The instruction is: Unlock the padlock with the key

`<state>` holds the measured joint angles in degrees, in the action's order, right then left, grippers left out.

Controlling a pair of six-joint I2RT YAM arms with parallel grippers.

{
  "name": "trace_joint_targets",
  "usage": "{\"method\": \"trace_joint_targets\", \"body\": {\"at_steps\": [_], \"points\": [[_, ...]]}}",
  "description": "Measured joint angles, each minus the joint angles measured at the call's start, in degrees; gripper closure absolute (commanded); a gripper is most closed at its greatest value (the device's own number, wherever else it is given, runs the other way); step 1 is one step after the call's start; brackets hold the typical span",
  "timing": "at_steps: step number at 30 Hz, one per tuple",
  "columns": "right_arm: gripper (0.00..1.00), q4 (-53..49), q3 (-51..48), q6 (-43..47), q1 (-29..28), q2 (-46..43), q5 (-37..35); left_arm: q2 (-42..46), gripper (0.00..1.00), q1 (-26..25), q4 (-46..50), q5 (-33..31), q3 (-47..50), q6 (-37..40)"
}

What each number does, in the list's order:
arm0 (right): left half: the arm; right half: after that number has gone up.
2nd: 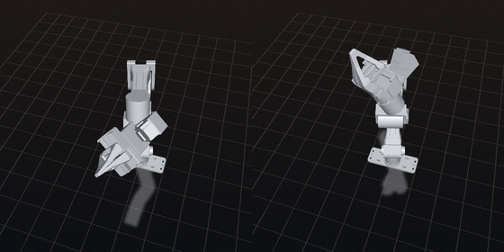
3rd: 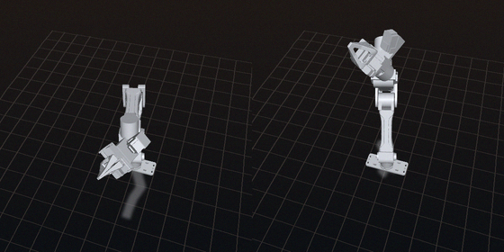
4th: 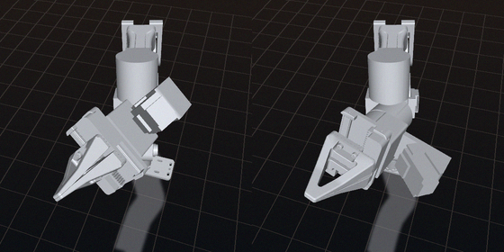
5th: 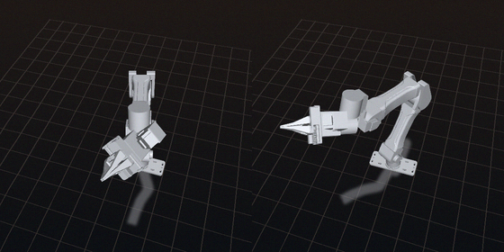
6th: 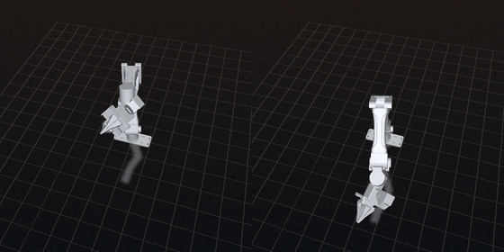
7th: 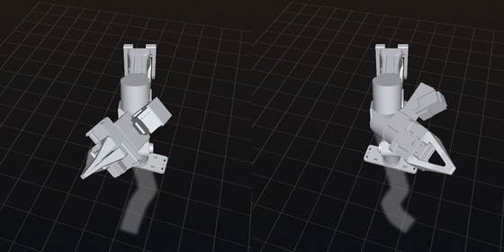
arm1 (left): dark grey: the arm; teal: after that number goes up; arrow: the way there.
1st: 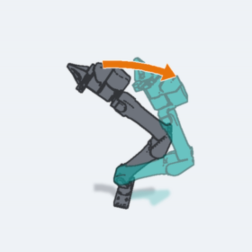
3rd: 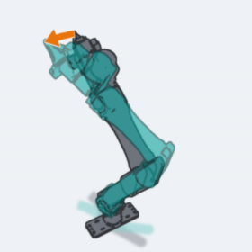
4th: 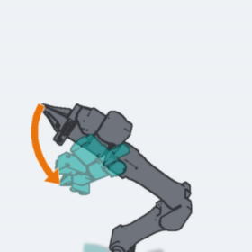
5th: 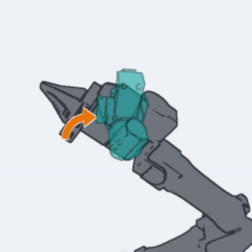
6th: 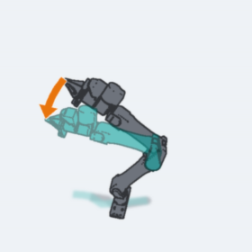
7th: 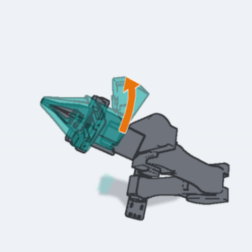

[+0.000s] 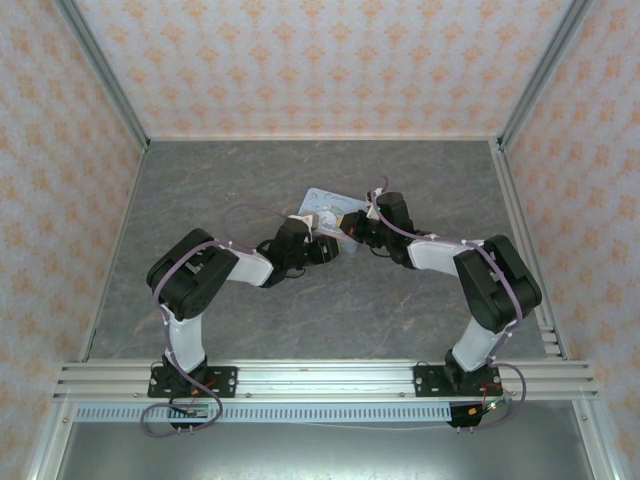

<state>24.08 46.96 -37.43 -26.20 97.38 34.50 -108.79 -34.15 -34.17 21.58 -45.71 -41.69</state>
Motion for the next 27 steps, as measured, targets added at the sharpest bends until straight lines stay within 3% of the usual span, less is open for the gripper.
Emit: {"method": "trace_joint_targets", "body": {"at_steps": [10, 18, 27], "points": [[1.00, 0.4, -0.7, 0.0, 0.0, -0.5, 0.0, -0.2, 0.72, 0.0, 0.0, -1.5, 0.0, -2.3], [1.00, -4.6, -1.1, 1.6, 0.0, -3.7, -0.5, 0.5, 0.73, -0.3, 0.4, -1.9, 0.3, -2.9], [1.00, -12.0, -3.3, 9.9, 0.0, -18.3, -3.3, 6.1, 0.73, -1.1, 5.6, -2.0, 1.2, -4.7]]}}
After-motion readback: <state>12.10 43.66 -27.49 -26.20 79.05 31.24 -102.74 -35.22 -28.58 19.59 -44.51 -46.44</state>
